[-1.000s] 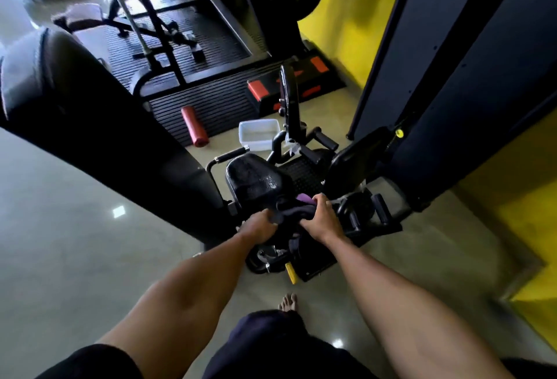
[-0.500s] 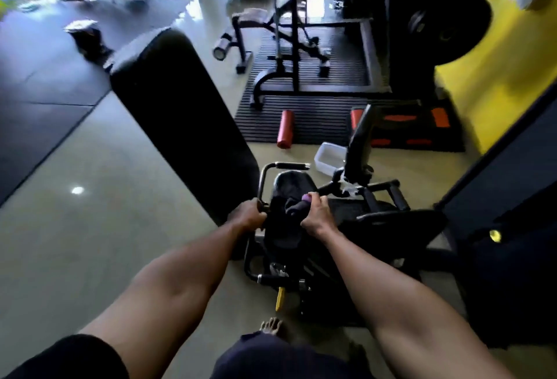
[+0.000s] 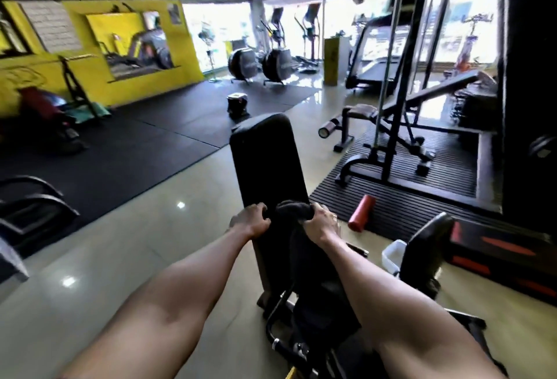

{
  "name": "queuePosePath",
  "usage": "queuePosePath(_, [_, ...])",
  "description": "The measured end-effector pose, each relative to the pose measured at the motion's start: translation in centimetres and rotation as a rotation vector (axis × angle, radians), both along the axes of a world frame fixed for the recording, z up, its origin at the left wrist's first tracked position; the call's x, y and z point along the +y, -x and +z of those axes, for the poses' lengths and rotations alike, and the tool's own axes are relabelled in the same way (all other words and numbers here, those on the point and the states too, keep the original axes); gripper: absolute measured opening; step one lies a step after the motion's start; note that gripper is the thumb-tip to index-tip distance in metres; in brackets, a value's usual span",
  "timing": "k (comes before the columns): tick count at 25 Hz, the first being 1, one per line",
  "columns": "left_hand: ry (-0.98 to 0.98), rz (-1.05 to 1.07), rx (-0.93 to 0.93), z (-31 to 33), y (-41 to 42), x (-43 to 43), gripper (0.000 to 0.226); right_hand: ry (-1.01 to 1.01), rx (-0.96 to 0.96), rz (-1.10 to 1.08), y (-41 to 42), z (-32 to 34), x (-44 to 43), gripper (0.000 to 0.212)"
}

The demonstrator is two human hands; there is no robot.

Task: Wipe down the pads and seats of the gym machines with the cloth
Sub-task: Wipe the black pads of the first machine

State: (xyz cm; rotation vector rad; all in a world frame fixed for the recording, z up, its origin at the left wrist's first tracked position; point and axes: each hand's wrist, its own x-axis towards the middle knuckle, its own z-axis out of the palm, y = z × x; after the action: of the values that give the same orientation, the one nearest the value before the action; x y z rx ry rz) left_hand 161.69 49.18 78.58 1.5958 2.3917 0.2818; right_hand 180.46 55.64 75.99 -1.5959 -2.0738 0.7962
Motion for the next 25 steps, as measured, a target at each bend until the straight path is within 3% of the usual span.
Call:
queuePosePath(11, [-0.435,0.07,0.026,10.6,9.5,1.5,0.042,-0.208,0.347,-0.087,10.9,13.4,3.4,0.048])
queuePosePath(15, [-0.474,-0.018,0.087,11.5,12.6,4.7,0.043,-0.33,0.529,-0.145,15.4,13.6,5.5,0.045])
queuePosePath(20, [-0.523,-0.217,0.093,9.9,15.1,9.7,0.04,-0.604,0.499,-0.075,20.4,9.9,7.2,0.038])
queuePosePath(25, [-0.656,-0.351,0.02,9.1,16.5,13.6,0.045,-0.644,0.513,-0.077,22.3,9.1,10.0,0.04])
